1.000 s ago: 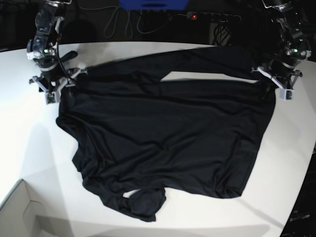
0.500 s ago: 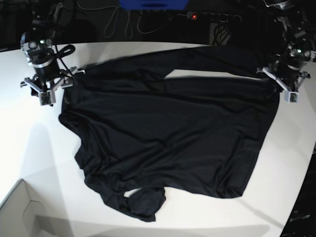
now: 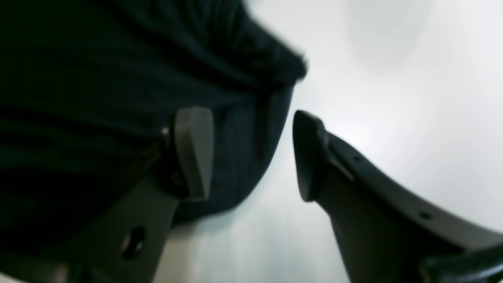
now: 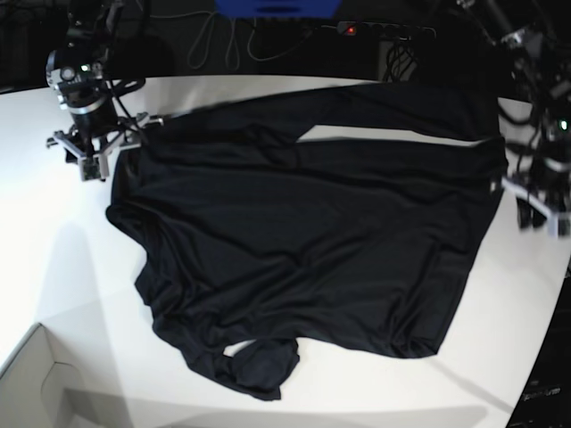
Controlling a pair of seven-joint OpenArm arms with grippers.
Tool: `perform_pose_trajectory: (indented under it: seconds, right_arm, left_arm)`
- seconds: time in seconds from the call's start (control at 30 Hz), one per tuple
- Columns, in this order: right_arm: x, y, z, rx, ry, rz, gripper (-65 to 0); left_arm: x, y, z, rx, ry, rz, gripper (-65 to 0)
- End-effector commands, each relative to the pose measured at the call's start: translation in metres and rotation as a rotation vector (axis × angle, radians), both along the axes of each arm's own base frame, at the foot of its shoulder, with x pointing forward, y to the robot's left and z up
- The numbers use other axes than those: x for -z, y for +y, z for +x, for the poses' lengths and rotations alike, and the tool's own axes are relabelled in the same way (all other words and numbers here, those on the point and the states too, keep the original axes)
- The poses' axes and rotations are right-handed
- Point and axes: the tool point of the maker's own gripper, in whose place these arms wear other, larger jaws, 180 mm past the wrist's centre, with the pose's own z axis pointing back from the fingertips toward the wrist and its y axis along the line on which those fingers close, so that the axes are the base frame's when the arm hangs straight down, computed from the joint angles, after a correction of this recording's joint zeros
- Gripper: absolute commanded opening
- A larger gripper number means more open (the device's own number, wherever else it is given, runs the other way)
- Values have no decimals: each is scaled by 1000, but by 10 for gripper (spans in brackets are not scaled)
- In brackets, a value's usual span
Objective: Layout the t-shirt on the table in an organized manner, then fold the t-shirt properly
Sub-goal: 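Release and move the left gripper toward the shirt's hem corner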
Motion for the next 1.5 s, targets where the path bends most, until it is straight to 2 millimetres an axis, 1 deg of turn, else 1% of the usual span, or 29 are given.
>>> perform_pose_trajectory:
  seconds: [0.0, 0.03, 0.13, 0.2, 0.3, 0.37, 0.43, 0.47, 0.5, 0.57, 0.63, 0.67, 0.7, 0.77, 0.87, 0.9, 1.0, 1.2, 1.27, 1.37, 1.4, 1.47]
  right_arm:
    - [-13, -2, 7, -4, -54, -3, -325]
    - [-11, -2, 4, -3, -46, -3, -325]
    - [-6, -2, -4, -3, -23, -3, -325]
    - [-4, -3, -7, -2, -13, -8, -325]
    - [1, -4, -15, -4, 8, -11, -325]
    - [3, -5, -19, -3, 18, -15, -325]
    - [6, -5, -25, -3, 33, -15, -325]
    - [6, -5, -26, -4, 35, -15, -325]
    - [7, -5, -26, -4, 37, -15, -325]
    - [8, -5, -27, 0, 42, -13, -325]
    - [9, -5, -27, 1, 45, -13, -325]
    - [9, -5, -27, 1, 45, -13, -325]
    - [9, -5, -27, 1, 45, -13, -325]
    - [9, -5, -27, 1, 45, -13, -325]
    - [9, -5, -28, 1, 45, -11, -325]
    - [9, -5, -28, 2, 47, -11, -325]
    - [9, -5, -28, 2, 47, -11, -325]
    - [9, -5, -28, 0, 47, -11, -325]
    - [9, -5, -27, -1, 47, -13, -325]
    - [9, -5, -27, -2, 47, -14, -325]
    - [9, -5, -27, -2, 47, -14, -325]
    - [9, -5, -27, -1, 47, -13, -325]
  left_arm:
    - [-29, 1, 22, 8, -97, 12, -516]
    - [-35, -3, 36, 20, -117, -2, -516]
    - [-36, -28, 89, 86, -132, -79, -516]
    - [-25, -46, 123, 130, -90, -111, -516]
    - [0, -71, 168, 187, 18, -161, -516]
    - [11, -90, 193, 225, 31, -204, -516]
    - [26, -103, 209, 207, 24, -246, -516]
    - [28, -104, 218, 172, 3, -248, -516]
    - [31, -99, 224, 124, -22, -234, -515]
    - [37, -91, 229, 69, -55, -179, -515]
    - [39, -87, 230, 46, -83, -104, -515]
    - [39, -87, 230, 41, -85, -72, -515]
    - [39, -90, 231, 44, -83, -46, -515]
    - [39, -86, 231, 26, -80, 2, -515]
    - [42, -82, 229, 13, -70, 25, -515]
    - [46, -82, 227, 14, -62, 27, -515]
    - [67, -82, 213, 15, -25, 27, -515]
    - [95, -81, 192, 15, 30, 28, -515]
    - [100, -80, 187, 10, 38, 24, -517]
    - [100, -65, 184, -13, 39, 34, -523]
    - [98, -63, 184, -17, 34, 37, -544]
    - [96, -60, 185, -22, 29, 40, -636]
